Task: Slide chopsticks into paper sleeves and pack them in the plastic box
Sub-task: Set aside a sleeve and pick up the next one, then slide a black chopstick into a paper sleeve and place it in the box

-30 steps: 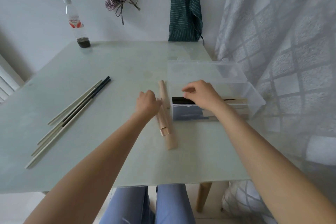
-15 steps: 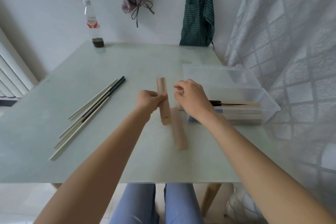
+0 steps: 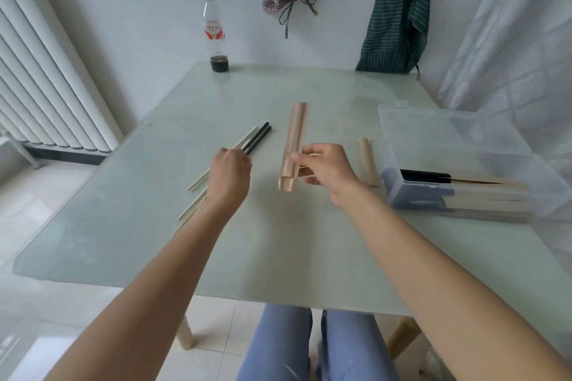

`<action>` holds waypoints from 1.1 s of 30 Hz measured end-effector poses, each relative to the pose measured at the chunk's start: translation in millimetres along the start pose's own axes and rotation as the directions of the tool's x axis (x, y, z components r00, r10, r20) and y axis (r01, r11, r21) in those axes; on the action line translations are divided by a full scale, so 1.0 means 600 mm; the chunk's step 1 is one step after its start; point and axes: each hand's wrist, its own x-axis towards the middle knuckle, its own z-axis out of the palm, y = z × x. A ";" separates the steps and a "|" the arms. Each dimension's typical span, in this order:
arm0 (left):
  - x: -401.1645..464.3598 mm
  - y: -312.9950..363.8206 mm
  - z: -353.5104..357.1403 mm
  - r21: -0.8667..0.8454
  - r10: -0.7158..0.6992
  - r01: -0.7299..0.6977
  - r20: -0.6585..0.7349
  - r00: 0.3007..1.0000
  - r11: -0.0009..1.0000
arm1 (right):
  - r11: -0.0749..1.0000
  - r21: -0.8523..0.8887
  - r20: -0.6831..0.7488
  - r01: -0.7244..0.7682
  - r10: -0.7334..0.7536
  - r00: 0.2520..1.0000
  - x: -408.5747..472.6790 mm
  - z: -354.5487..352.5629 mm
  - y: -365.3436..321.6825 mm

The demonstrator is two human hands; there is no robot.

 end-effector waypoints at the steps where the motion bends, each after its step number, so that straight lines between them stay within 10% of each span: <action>1: 0.008 -0.014 0.000 0.101 -0.022 0.020 0.022 1.000 0.995 | 0.997 0.075 0.008 -0.022 0.021 1.000 0.003 0.011 0.001; 10: 0.033 -0.028 -0.016 0.327 -0.120 0.064 0.154 0.981 0.943 | 0.983 0.180 -0.043 -0.033 0.041 0.998 0.034 0.059 0.012; 21: 0.040 -0.020 -0.033 -0.081 -0.160 0.183 0.228 0.960 0.980 | 0.943 0.331 -0.101 -0.048 0.086 0.991 0.037 0.058 0.018; 26: 0.021 0.012 -0.009 -0.769 -0.139 0.308 0.279 0.950 0.560 | 0.900 0.435 -0.207 -0.014 0.115 0.972 0.031 0.038 0.022; 29: 0.010 0.030 -0.003 -0.883 -0.167 0.318 0.276 0.947 0.346 | 0.871 0.491 -0.236 0.003 0.130 0.963 0.024 0.019 0.025; 33: -0.003 0.046 0.005 -0.916 -0.177 0.262 0.216 0.960 0.305 | 0.814 0.580 -0.270 0.040 0.146 0.952 0.017 0.000 0.027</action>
